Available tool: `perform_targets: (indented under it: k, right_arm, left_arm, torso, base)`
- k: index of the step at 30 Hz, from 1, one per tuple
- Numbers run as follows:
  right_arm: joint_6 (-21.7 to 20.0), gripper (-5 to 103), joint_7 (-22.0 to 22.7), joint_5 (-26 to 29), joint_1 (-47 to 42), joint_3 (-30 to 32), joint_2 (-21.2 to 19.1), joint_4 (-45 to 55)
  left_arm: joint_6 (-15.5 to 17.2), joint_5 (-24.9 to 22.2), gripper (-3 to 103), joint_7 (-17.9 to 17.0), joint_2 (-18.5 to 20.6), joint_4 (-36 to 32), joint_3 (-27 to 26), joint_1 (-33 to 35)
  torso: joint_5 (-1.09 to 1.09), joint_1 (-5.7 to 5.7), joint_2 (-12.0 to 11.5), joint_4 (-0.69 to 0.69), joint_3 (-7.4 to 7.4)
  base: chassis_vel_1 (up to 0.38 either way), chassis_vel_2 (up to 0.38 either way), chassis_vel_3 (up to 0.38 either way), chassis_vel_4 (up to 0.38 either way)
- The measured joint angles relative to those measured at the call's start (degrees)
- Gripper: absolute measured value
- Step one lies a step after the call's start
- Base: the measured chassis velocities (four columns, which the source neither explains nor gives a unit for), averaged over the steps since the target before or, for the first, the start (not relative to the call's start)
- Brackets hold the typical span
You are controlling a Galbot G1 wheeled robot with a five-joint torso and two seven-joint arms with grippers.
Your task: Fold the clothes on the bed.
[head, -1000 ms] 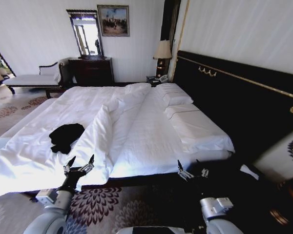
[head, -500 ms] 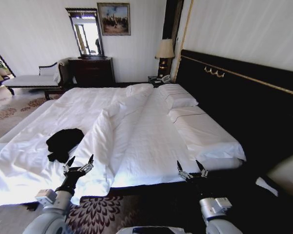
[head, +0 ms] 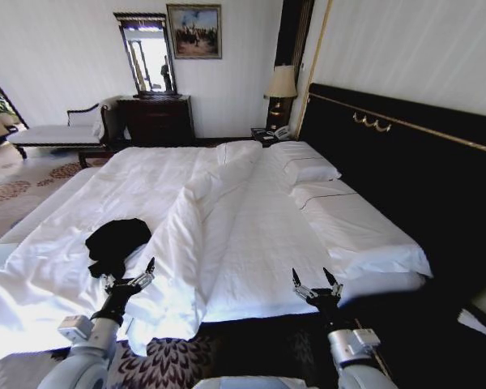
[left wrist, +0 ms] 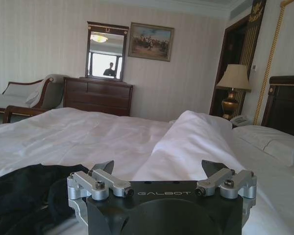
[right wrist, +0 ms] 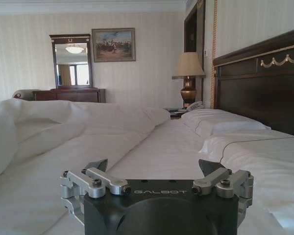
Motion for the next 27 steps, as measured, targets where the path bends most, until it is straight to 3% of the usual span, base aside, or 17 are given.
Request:
perform_targets:
  k: [16, 27]
  right_arm:
    - [0.0, 100, 0.4, -0.2, -0.1, -0.1, 0.1, 0.0]
    - [0.1, 100, 0.4, -0.4, -0.5, -0.1, 0.0, 0.1]
  left_arm:
    - [-0.3, -0.1, 100, 0.0, -0.3, 0.3, -0.1, 0.2]
    - [-0.6, 0.0, 100, 0.1, -0.8, 0.7, 0.2, 0.4]
  torso:
    - [0.00, 0.00, 0.0, 0.01, 0.00]
    - [0.00, 0.00, 0.0, 0.00, 0.00]
  base:
    - [0.138, 0.224, -0.123, -0.219]
    - [0.214, 0.285, -0.223, -0.299]
